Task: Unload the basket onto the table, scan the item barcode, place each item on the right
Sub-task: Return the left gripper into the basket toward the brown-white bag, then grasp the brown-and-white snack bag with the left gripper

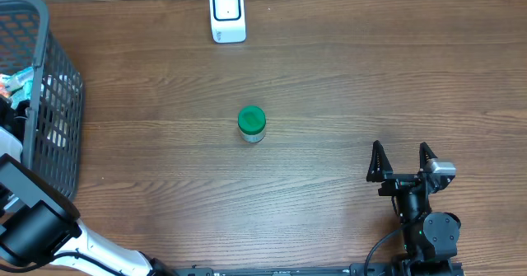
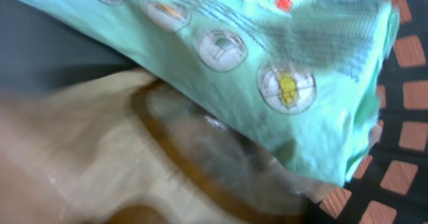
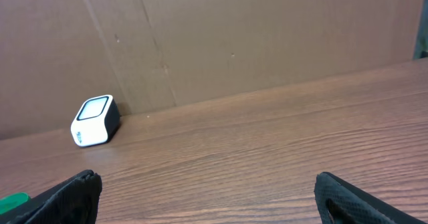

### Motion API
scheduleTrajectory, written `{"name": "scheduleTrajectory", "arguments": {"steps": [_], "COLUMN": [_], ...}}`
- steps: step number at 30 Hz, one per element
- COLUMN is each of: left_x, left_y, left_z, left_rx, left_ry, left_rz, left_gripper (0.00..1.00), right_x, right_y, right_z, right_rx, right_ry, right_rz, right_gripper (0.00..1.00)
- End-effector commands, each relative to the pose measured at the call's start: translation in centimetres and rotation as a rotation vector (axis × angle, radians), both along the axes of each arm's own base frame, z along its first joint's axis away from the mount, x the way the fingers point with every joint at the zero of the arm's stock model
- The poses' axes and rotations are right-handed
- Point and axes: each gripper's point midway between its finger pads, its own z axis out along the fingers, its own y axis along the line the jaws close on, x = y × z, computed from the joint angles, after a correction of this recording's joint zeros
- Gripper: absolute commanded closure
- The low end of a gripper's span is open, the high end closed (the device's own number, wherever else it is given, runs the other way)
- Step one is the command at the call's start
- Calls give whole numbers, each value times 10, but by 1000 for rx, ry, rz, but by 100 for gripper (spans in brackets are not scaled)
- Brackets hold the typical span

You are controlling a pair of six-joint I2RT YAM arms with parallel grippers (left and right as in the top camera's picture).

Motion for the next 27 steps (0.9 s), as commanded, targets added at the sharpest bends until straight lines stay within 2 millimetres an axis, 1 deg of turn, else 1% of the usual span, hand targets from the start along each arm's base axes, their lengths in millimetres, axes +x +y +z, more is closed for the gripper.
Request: {"name": "scheduleTrajectory", "arguments": {"steps": [1, 2, 4, 6, 7, 8, 9, 10, 12, 13, 14, 15, 16, 18, 20, 22, 23, 24, 25, 26, 27], "left_x": [2, 1, 1, 3, 4, 5, 6, 5, 2, -2, -6, -13, -23, -34, -55, -70, -79, -83, -88, -90, -93], "left_y": [-3, -3, -3, -3, -3, -3, -3, -3, -6, -10, -14, -21, -31, -43, -67, -88, -107, -119, -137, -147, -164], "left_z": [-1, 3, 12, 37, 44, 65, 94, 117, 153, 178, 199, 223, 252, 277, 315, 338, 353, 359, 366, 368, 369], "left_rx": [0, 2, 9, 38, 49, 76, 115, 144, 186, 213, 234, 258, 287, 314, 355, 378, 380, 370, 351, 336, 309], "left_ry": [1, -5, -17, -59, -71, -103, -143, -171, -211, -239, -260, -284, -312, -339, -392, -440, -482, -504, -535, -547, -556], "left_rz": [-13, -13, -14, -21, -22, -25, -26, -26, -26, -27, -27, -27, -28, -30, -42, -64, -100, -128, -176, -203, -246], "left_gripper": [64, 69, 71, 75, 75, 75, 75, 75, 75, 75, 75, 75, 75, 76, 77, 77, 77, 77, 77, 77, 77], "right_x": [0, 0, 0, 0, 0, 0, 0, 0, 0, 0, 0, 0, 0, 0, 0, 0, 0, 0, 0, 0, 0], "right_y": [-1, -1, -1, -1, -1, -1, -1, -1, -1, -1, -1, -1, -1, -1, -1, -1, -1, -1, -1, -1, -1], "right_z": [-2, -2, -2, -2, -2, -2, -2, -2, -2, -2, -2, -2, -2, -2, -2, -2, -2, -2, -2, -2, -2], "right_rx": [-1, -1, -1, -1, -1, -1, -1, -1, -1, -1, -1, -1, -1, -1, -1, -1, -1, -1, -1, -1, -1], "right_ry": [-2, -2, -2, -2, -2, -2, -2, -2, -2, -2, -2, -2, -2, -2, -2, -2, -2, -2, -2, -2, -2], "right_rz": [-5, -5, -5, -5, -5, -5, -5, -5, -5, -5, -5, -5, -5, -5, -5, -5, -5, -5, -5, -5, -5], "right_gripper": [0, 0, 0, 0, 0, 0, 0, 0, 0, 0, 0, 0, 0, 0, 0, 0, 0, 0, 0, 0, 0]}}
